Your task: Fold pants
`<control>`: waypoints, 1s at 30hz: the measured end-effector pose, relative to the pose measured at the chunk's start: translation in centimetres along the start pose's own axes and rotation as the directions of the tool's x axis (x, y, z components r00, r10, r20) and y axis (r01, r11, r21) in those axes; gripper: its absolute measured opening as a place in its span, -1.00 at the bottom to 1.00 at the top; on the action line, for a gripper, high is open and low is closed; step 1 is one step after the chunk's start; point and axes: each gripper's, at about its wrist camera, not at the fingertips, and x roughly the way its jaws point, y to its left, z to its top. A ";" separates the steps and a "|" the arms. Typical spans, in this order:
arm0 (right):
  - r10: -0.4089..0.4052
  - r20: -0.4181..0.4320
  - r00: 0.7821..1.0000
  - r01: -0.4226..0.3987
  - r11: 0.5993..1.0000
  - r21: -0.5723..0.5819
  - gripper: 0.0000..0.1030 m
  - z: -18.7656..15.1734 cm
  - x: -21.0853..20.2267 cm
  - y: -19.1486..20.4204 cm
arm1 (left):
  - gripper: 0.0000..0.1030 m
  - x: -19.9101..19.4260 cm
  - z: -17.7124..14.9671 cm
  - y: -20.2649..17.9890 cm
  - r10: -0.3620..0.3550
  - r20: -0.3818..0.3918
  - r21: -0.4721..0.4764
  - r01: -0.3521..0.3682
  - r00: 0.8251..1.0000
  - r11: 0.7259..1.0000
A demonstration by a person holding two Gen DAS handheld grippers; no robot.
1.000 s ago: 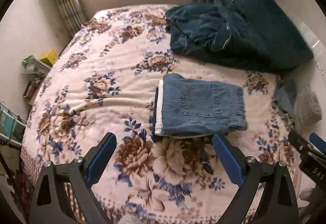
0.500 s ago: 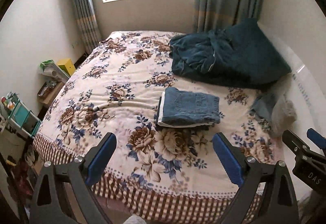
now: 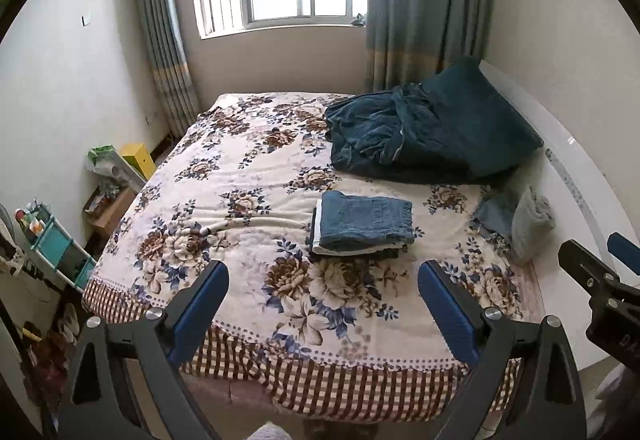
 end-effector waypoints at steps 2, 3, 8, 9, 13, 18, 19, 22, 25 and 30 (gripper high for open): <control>0.005 -0.001 1.000 -0.005 1.000 -0.001 0.91 -0.3 -1.0 0.2 | 0.88 -0.7 -0.2 -0.1 0.006 0.008 0.009 -0.006 1.000 1.000; 0.008 -0.001 1.000 -0.008 1.000 -0.002 0.91 -0.4 -1.4 0.2 | 0.88 -1.0 -0.3 0.0 0.007 0.012 0.008 -0.007 1.000 1.000; 0.012 -0.003 1.000 -0.012 1.000 0.006 0.91 -0.6 -2.3 0.1 | 0.88 -1.4 -0.6 0.1 0.005 0.023 0.008 -0.005 1.000 1.000; 0.013 -0.003 1.000 -0.013 1.000 0.006 0.94 -0.4 -1.8 -0.1 | 0.91 -1.3 -0.5 0.0 0.009 0.023 0.009 -0.010 1.000 1.000; 0.001 0.000 1.000 -0.001 1.000 0.009 0.98 0.1 -0.3 -0.4 | 1.00 -0.4 -0.1 -0.1 0.015 0.032 0.008 -0.015 0.999 1.000; -0.029 0.011 1.000 0.029 0.999 0.031 0.99 1.0 2.8 -0.5 | 1.00 2.0 0.6 -0.4 0.049 0.031 0.003 -0.049 0.998 0.999; -0.031 0.011 0.999 0.030 0.999 0.035 0.99 1.2 3.4 -0.6 | 1.00 2.7 0.8 -0.6 0.048 0.020 0.006 -0.048 0.999 0.999; -0.044 0.014 0.999 0.043 0.998 0.048 1.00 1.7 5.5 -0.7 | 1.00 4.2 1.0 -1.0 0.065 0.018 0.014 -0.065 0.998 0.998; -0.065 0.006 0.998 0.065 0.996 0.055 1.00 1.9 7.5 -0.8 | 1.00 5.5 1.1 -1.4 0.074 0.012 0.017 -0.075 0.997 0.997; -0.084 -0.023 0.996 0.085 0.995 0.046 1.00 2.2 10.2 -0.7 | 1.00 7.2 1.5 -1.7 0.076 -0.010 0.022 -0.075 0.997 0.997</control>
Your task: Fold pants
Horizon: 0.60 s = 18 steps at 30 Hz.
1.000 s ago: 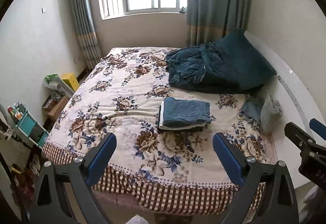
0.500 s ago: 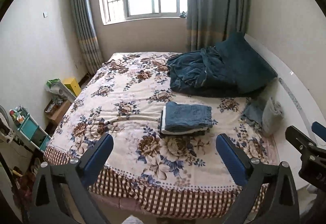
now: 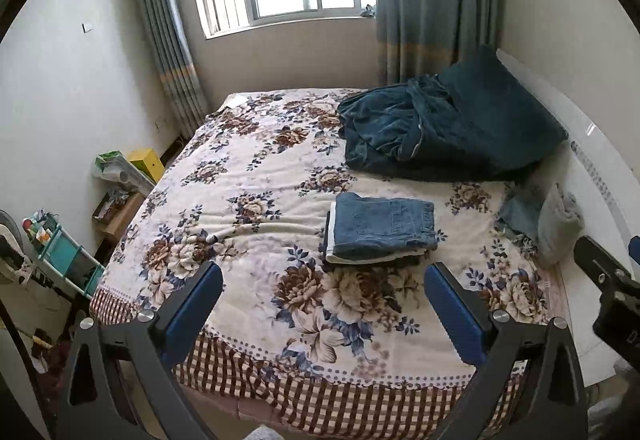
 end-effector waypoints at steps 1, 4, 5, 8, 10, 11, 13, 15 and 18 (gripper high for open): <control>-0.003 -0.004 1.000 0.003 1.000 -0.003 1.00 0.0 0.4 0.1 | 1.00 0.1 0.1 -0.1 0.007 0.002 0.003 -0.007 1.000 1.000; -0.007 -0.011 1.000 0.007 1.000 -0.010 1.00 0.1 1.1 0.2 | 1.00 0.4 0.3 -0.1 0.004 0.002 0.000 -0.004 1.000 1.000; -0.009 -0.010 1.000 0.009 1.000 -0.012 1.00 0.1 1.3 0.2 | 1.00 0.4 0.4 -0.1 0.004 0.002 -0.001 -0.004 1.000 1.000; -0.005 -0.012 1.000 0.005 1.000 -0.014 1.00 0.1 1.5 0.4 | 1.00 0.5 0.5 -0.1 0.005 0.003 0.002 -0.005 1.000 1.000; -0.008 -0.009 1.000 0.008 1.000 -0.021 1.00 0.2 1.6 0.5 | 1.00 0.5 0.6 -0.1 0.007 0.006 0.001 -0.007 1.000 1.000; -0.004 -0.010 1.000 0.004 1.000 -0.019 1.00 0.1 1.6 0.5 | 1.00 0.5 0.7 0.0 0.006 0.005 -0.002 -0.006 1.000 1.000; -0.007 -0.009 1.000 0.007 1.000 -0.022 1.00 0.0 1.5 0.5 | 1.00 0.5 0.7 0.0 0.004 0.005 -0.004 -0.004 1.000 1.000; -0.005 -0.009 1.000 0.005 1.000 -0.021 1.00 -0.1 1.5 0.6 | 1.00 0.5 0.8 0.0 0.004 0.006 -0.002 -0.004 1.000 1.000; -0.004 -0.010 1.000 0.003 1.000 -0.019 1.00 -0.1 1.5 0.6 | 1.00 0.5 0.9 0.0 0.006 0.007 -0.003 -0.006 1.000 1.000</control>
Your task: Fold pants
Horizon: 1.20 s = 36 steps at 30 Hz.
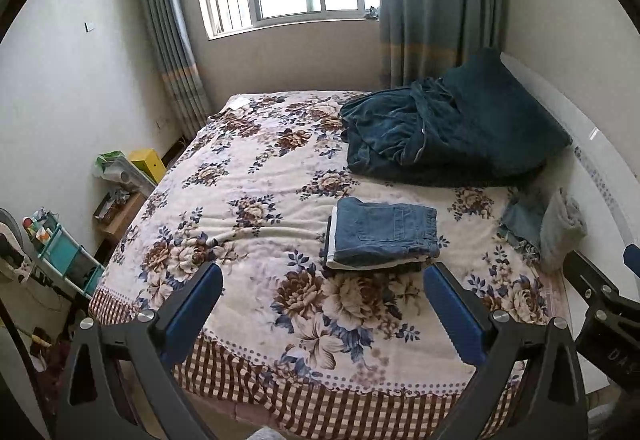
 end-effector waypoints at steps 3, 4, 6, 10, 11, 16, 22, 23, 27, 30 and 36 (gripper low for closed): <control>0.000 -0.001 1.000 0.000 1.000 -0.001 1.00 0.0 0.1 0.1 | 1.00 0.0 0.0 0.1 0.000 0.000 -0.002 0.000 1.000 1.000; 0.002 -0.001 1.000 -0.002 1.000 -0.001 1.00 0.0 0.1 0.1 | 1.00 0.0 0.1 0.0 -0.002 -0.001 -0.002 0.002 1.000 1.000; 0.003 -0.002 1.000 -0.003 1.000 -0.002 1.00 0.1 0.1 0.2 | 1.00 -0.1 0.2 0.0 0.001 0.002 -0.002 -0.001 1.000 1.000; 0.006 -0.004 1.000 -0.006 1.000 0.000 1.00 -0.1 0.1 0.1 | 1.00 0.0 0.1 0.0 0.000 0.000 -0.001 0.000 1.000 1.000; 0.005 -0.002 1.000 -0.005 1.000 -0.001 1.00 -0.1 0.1 0.1 | 1.00 -0.1 0.2 0.0 -0.001 0.000 -0.002 0.001 1.000 1.000; 0.005 -0.002 1.000 -0.005 1.000 -0.007 1.00 -0.2 0.1 0.2 | 1.00 -0.1 0.1 0.0 0.000 0.002 -0.001 0.000 1.000 1.000; 0.009 -0.002 1.000 -0.009 1.000 -0.005 1.00 -0.3 0.1 0.2 | 1.00 -0.2 0.5 -0.2 0.000 0.004 -0.004 0.000 1.000 1.000; 0.010 -0.001 1.000 -0.010 1.000 -0.005 1.00 -0.3 0.1 0.2 | 1.00 -0.1 0.5 -0.3 0.002 0.005 -0.003 -0.002 1.000 1.000; 0.015 0.003 1.000 -0.015 1.000 -0.008 1.00 -0.1 0.0 0.4 | 1.00 -0.1 0.7 -0.3 0.004 0.004 -0.005 -0.004 1.000 1.000; 0.017 0.003 1.000 -0.017 1.000 -0.009 1.00 -0.1 0.0 0.4 | 1.00 -0.2 0.9 -0.4 0.006 0.004 -0.005 -0.006 1.000 1.000; 0.017 0.001 1.000 -0.017 1.000 -0.006 1.00 0.0 -0.1 0.3 | 1.00 -0.2 0.8 -0.3 0.004 0.006 -0.006 -0.004 1.000 1.000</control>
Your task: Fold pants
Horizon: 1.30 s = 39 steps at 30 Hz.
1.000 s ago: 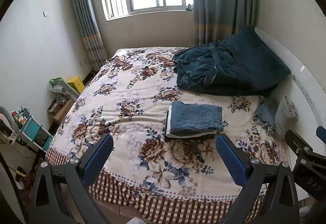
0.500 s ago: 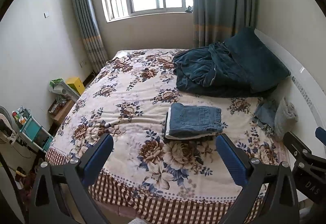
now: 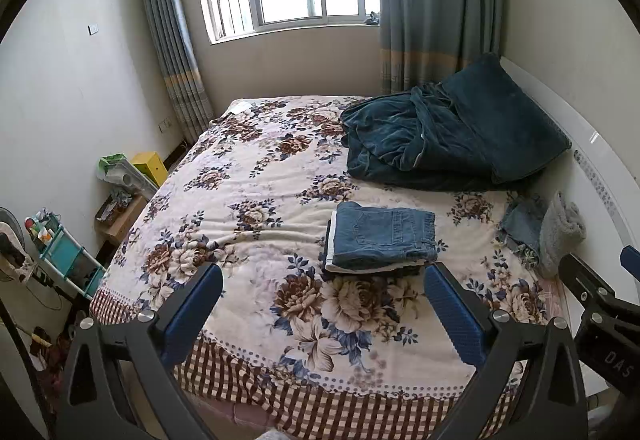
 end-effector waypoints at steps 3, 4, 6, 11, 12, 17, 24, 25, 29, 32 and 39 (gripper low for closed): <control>0.001 -0.001 1.000 -0.001 1.000 0.000 1.00 0.0 0.0 0.0 | 1.00 0.0 -0.2 0.0 -0.001 -0.001 0.001 0.001 1.000 1.000; 0.001 -0.002 1.000 -0.001 1.000 0.000 1.00 0.0 0.0 0.0 | 1.00 0.0 0.0 -0.1 0.001 -0.001 0.002 -0.001 1.000 1.000; 0.001 0.000 1.000 -0.001 1.000 0.000 1.00 0.0 0.0 0.0 | 1.00 0.0 -0.1 0.0 -0.002 0.000 0.001 0.002 1.000 1.000; 0.000 0.000 1.000 0.000 1.000 -0.001 1.00 -0.1 0.0 0.0 | 1.00 -0.1 -0.1 0.0 -0.001 -0.001 -0.002 0.001 1.000 1.000; 0.004 -0.001 1.000 -0.004 1.000 0.003 1.00 -0.1 -0.1 0.0 | 1.00 -0.1 -0.2 0.0 -0.001 0.000 -0.001 0.001 1.000 1.000; 0.014 -0.011 1.000 -0.014 1.000 0.005 1.00 0.0 0.2 -0.2 | 1.00 -0.1 -0.2 0.0 -0.004 -0.001 0.000 0.004 1.000 1.000; 0.016 -0.012 1.000 -0.016 1.000 0.000 1.00 0.1 0.4 -0.2 | 1.00 -0.2 -0.2 0.0 0.004 0.001 0.000 -0.004 1.000 1.000; 0.018 -0.013 1.000 -0.018 1.000 -0.002 1.00 0.1 0.5 -0.1 | 1.00 -0.2 -0.2 0.1 0.005 0.002 0.000 -0.005 1.000 1.000; 0.017 -0.011 1.000 -0.017 1.000 -0.003 1.00 0.1 0.5 -0.2 | 1.00 -0.3 -0.2 0.1 0.010 0.005 0.000 -0.010 1.000 1.000; 0.018 -0.011 1.000 -0.018 1.000 -0.004 1.00 0.2 0.5 -0.1 | 1.00 -0.3 -0.1 0.3 0.012 0.009 0.000 -0.012 1.000 1.000; 0.020 -0.010 1.000 -0.020 1.000 -0.005 1.00 0.3 0.6 -0.1 | 1.00 -0.1 -0.1 0.7 0.008 0.008 -0.002 -0.008 1.000 1.000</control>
